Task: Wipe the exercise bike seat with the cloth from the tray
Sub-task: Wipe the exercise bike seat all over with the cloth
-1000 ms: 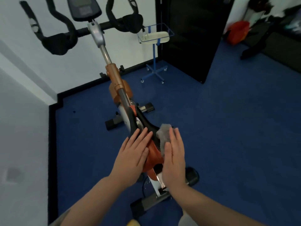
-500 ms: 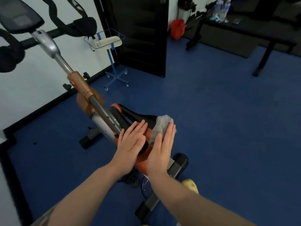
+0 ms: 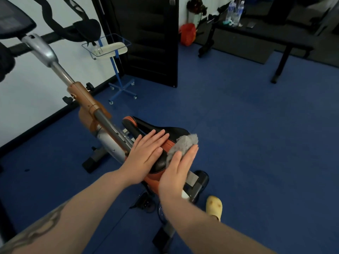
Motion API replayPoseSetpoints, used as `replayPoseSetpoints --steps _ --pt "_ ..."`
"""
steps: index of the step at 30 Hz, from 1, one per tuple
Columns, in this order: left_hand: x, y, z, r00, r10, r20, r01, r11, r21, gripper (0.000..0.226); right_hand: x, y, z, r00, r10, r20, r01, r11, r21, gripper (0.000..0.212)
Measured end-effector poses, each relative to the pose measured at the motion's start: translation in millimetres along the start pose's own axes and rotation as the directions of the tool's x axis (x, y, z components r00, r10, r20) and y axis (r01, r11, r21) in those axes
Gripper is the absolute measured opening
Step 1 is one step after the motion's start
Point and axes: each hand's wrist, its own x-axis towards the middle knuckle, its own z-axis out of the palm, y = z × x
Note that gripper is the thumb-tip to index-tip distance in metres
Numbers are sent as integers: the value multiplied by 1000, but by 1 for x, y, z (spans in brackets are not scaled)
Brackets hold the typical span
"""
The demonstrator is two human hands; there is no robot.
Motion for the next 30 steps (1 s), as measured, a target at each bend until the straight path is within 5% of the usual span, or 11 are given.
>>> replayPoseSetpoints --steps 5,13,19,22,27,30 --pt "2 0 0 999 -26 19 27 998 -54 51 -53 14 13 998 -53 15 53 998 -46 59" --pt "4 0 2 999 -36 1 36 998 -49 50 54 -9 -4 999 -34 -40 28 990 -140 53" --pt "3 -1 1 1000 -20 -7 19 998 -55 51 -45 12 6 974 -210 80 223 946 -233 62" --pt "4 -1 2 1000 -30 -1 30 998 -59 49 -28 14 3 966 -240 99 257 937 -237 63" --pt "3 1 3 999 -36 -17 34 997 -72 47 58 -15 4 997 -51 -53 40 979 -201 51" --pt "4 0 3 999 -30 -29 29 998 -64 46 29 -6 4 993 -91 -73 76 979 -188 54"
